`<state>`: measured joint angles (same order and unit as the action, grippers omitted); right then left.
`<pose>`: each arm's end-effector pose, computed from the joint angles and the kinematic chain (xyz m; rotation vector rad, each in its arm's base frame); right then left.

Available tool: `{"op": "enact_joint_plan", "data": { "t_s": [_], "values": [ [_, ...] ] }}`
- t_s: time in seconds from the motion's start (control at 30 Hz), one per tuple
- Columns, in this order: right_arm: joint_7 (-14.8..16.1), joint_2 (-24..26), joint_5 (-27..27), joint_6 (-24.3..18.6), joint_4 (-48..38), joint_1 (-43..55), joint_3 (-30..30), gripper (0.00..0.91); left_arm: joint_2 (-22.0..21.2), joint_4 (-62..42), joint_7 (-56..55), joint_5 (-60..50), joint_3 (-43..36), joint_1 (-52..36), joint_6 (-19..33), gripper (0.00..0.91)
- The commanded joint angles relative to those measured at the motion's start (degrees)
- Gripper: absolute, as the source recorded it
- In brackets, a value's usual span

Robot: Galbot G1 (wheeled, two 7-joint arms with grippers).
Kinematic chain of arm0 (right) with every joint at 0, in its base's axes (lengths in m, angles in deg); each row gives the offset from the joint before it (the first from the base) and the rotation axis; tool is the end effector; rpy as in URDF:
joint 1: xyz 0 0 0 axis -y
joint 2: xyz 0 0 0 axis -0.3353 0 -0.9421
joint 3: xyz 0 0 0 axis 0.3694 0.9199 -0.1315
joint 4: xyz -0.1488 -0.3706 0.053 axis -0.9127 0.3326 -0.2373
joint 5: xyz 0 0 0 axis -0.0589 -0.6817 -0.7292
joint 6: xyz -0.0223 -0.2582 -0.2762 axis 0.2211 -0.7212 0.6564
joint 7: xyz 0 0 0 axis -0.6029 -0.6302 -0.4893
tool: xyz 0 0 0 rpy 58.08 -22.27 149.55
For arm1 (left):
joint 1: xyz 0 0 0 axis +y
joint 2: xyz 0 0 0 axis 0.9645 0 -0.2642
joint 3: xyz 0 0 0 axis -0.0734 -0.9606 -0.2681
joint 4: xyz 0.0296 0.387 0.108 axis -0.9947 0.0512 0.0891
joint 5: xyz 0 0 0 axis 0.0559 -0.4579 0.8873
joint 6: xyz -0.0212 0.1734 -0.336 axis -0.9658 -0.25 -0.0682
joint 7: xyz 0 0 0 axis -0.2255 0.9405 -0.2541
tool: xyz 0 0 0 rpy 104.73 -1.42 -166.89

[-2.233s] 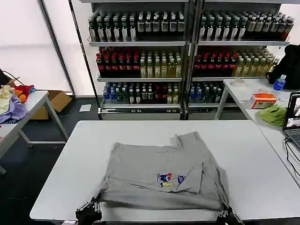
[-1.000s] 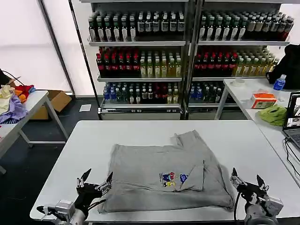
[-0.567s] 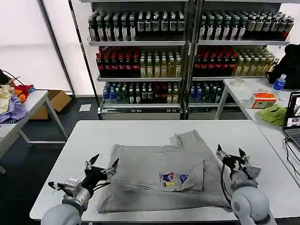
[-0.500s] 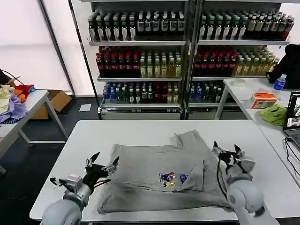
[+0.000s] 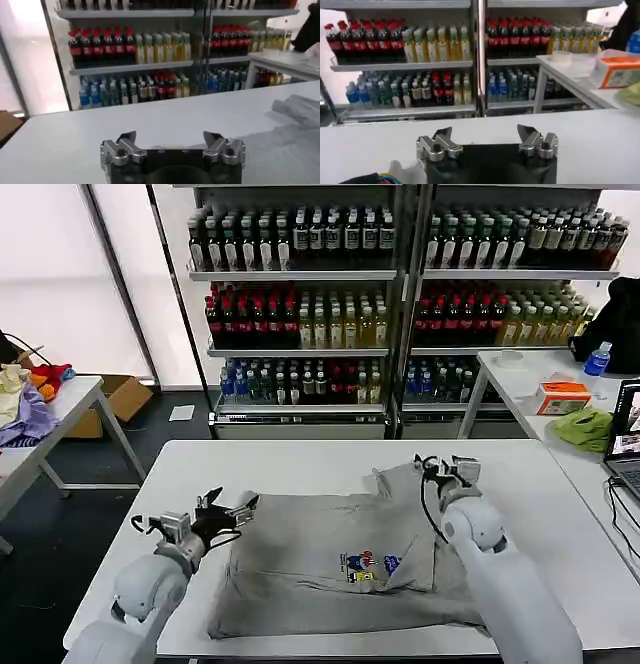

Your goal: Fold and organize the clothes.

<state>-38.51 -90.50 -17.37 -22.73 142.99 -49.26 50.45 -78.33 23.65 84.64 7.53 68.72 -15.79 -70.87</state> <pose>0.4928 -0.0528 -0.2800 -0.0972 -2.7264 -0.0009 0.3663 0.0899 -0.3143 -0.3621 -2.7275 -0.0806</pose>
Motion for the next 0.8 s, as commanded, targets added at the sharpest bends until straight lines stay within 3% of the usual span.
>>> {"op": "enact_joint_plan", "data": {
  "t_s": [0.03,0.47,0.8],
  "values": [
    [1.0,-2.6,-1.0,0.6,-11.5,8.1,3.9,0.907,-2.0,-15.0,-0.4,0.5,-4.4,-11.4,-1.0,0.907],
    [2.0,-4.1,-2.8,0.3,-16.4,8.4,4.8,0.907,-4.3,-17.8,-0.4,-0.4,-5.0,-11.9,-1.1,0.907],
    [3.0,-5.5,-4.7,-0.1,-18.7,8.4,4.4,0.907,-3.5,-18.3,-0.1,-1.1,-6.0,-12.5,-1.3,0.907]
  ]
}}
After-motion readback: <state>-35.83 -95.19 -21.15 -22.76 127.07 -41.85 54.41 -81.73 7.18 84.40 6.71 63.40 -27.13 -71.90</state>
